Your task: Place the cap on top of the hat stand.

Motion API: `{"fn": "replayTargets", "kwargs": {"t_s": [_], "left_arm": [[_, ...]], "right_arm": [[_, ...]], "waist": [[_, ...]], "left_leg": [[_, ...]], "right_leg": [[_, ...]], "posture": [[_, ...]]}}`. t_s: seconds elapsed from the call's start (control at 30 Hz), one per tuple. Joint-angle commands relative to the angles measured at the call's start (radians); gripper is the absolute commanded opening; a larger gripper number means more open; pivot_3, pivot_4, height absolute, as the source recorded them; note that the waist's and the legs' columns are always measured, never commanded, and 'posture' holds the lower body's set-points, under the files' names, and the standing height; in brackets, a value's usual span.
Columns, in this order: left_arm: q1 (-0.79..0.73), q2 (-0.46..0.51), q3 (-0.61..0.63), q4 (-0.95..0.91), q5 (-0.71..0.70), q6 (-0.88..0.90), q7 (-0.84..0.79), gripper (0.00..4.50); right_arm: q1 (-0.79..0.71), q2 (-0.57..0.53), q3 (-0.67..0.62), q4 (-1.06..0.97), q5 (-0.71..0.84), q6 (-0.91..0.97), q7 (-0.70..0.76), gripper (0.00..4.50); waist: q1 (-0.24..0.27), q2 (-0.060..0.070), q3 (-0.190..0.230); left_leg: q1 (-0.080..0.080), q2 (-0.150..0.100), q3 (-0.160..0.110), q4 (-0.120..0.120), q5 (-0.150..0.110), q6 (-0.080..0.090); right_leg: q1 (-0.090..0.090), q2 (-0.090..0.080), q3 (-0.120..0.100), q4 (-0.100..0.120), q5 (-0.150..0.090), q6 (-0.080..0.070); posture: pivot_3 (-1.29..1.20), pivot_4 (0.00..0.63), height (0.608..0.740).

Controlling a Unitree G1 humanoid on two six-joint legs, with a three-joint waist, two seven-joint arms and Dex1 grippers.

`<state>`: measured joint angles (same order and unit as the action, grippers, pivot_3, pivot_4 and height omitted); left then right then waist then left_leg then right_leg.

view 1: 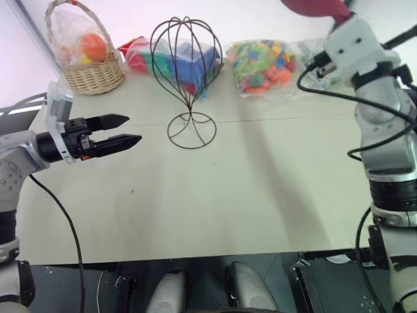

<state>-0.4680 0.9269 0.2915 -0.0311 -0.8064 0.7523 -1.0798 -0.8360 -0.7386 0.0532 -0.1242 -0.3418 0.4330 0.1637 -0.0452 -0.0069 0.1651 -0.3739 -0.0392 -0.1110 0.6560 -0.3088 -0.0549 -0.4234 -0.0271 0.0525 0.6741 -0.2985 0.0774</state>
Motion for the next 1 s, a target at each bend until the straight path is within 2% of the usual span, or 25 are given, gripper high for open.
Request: {"fn": "replayTargets", "kwargs": {"t_s": [0.03,0.13,0.27,0.5,1.0], "left_arm": [[0.007,-0.014,0.037,-0.020,-0.002,-0.025,0.008,4.50],[0.019,-0.029,0.040,-0.024,0.003,-0.034,0.014,4.50],[0.027,-0.037,0.043,-0.021,0.007,-0.047,0.019,4.50],[0.023,-0.051,0.034,-0.003,0.021,-0.064,0.025,4.50],[0.006,-0.066,0.030,0.012,0.037,-0.061,0.030,4.50]], "right_arm": [[-0.086,0.018,0.015,-0.104,-0.028,0.080,0.074,0.01],[-0.125,0.034,0.035,-0.132,-0.041,0.111,0.113,0.01],[-0.152,0.071,0.055,-0.189,-0.045,0.151,0.158,0.01],[-0.102,0.134,0.084,-0.290,-0.042,0.179,0.213,0.01],[-0.083,0.306,0.157,-0.305,-0.075,0.173,0.184,0.01]], "waist": [[0.002,0.000,0.000],[0.002,0.000,0.000],[0.001,0.000,0.000],[0.001,0.000,0.000],[0.000,0.000,0.000]], "left_leg": [[-0.005,-0.001,0.000,0.005,0.001,-0.001],[-0.014,-0.001,0.000,0.010,0.001,-0.002],[-0.015,-0.001,0.001,0.010,0.001,-0.001],[-0.016,-0.001,0.001,0.010,0.001,-0.001],[-0.016,-0.001,0.000,0.010,0.002,-0.003]], "right_leg": [[-0.006,-0.001,0.000,0.007,0.000,0.000],[-0.014,-0.001,0.000,0.010,0.000,0.000],[-0.016,-0.001,0.000,0.011,0.000,0.000],[-0.017,-0.001,-0.001,0.012,0.000,0.000],[-0.018,-0.001,-0.001,0.013,0.000,0.000]], "posture": [[0.00,0.150,0.740],[0.00,0.150,0.740],[0.00,0.150,0.740],[0.00,0.150,0.740],[0.00,0.150,0.740]]}}
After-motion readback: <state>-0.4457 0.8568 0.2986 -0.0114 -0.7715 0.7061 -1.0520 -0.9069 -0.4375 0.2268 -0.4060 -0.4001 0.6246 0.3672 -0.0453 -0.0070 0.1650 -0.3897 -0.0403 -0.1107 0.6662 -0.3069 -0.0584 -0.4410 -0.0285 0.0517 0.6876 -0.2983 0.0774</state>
